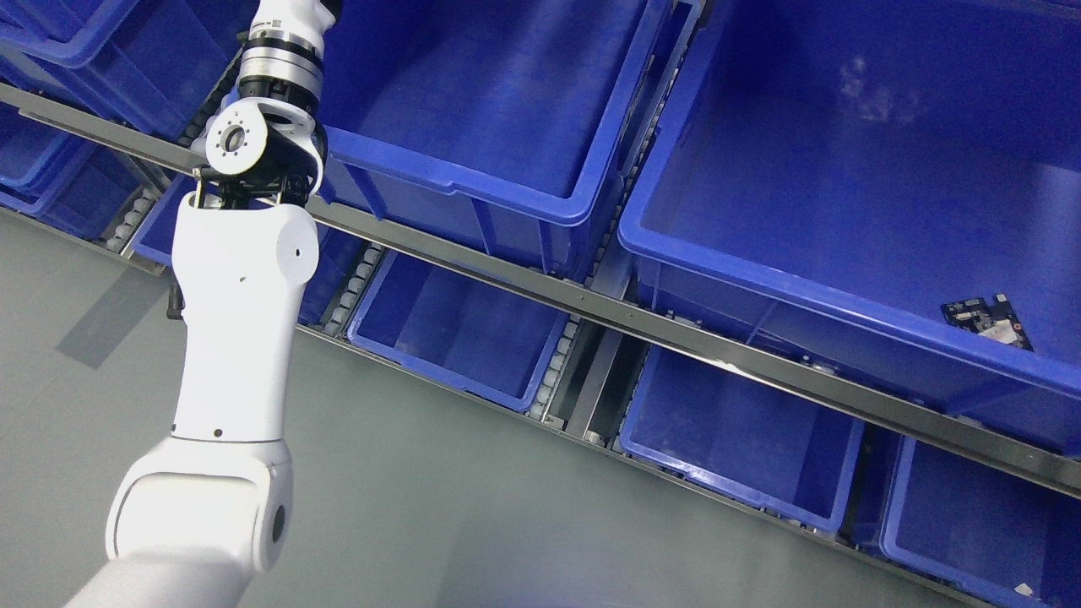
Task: Move yellow foam block to right shelf middle
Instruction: 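Extend the left hand over a blue bin and release the cube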
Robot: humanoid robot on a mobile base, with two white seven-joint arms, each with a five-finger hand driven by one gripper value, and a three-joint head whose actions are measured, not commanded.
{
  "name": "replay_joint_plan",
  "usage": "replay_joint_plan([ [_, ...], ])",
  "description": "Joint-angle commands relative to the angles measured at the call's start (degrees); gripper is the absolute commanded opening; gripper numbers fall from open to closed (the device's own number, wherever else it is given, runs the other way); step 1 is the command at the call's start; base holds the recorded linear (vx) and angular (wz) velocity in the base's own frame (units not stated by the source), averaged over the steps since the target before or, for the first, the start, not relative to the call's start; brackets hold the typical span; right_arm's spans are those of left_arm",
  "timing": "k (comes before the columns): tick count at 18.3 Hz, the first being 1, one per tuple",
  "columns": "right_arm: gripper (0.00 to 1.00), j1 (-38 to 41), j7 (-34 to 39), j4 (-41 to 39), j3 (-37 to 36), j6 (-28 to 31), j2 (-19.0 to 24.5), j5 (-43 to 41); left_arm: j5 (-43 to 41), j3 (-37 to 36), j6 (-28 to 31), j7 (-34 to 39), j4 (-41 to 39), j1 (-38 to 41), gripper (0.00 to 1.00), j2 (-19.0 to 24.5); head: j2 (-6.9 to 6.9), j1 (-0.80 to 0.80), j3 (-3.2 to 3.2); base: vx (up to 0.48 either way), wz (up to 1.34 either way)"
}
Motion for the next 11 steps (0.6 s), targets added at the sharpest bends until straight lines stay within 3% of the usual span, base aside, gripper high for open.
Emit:
replay_joint_plan([
  [1, 1.0, 0.1, 0.0, -1.0, 0.0, 0.0, -1.0, 0.2, -0.1, -2.1, 0.0, 0.2, 0.9, 0.1, 0.78, 1.0, 0.0, 0.0, 0.0, 0.0, 0.0],
  [2, 1.0, 0.1, 0.0, -1.0, 0.0, 0.0, -1.0, 0.2, -0.1, -2.2, -0.1, 0.1, 0.9, 0.1, 0.86, 1.0, 0.0, 0.0, 0.0, 0.0, 0.0],
  [4, 1.0, 0.1, 0.0, -1.0, 0.0, 0.0, -1.0, 0.2, -0.2, -2.5, -0.3, -0.3, 0.8, -0.1, 0.91, 1.0, 0.0, 0.0, 0.0, 0.0, 0.0],
  [11, 1.0, 0.1, 0.0, -1.0, 0.0, 0.0, -1.0, 0.2, -2.0, -4.2, -1.0, -0.2, 0.8, -0.2, 0.94, 1.0, 0.0, 0.0, 0.0, 0.0, 0.0],
])
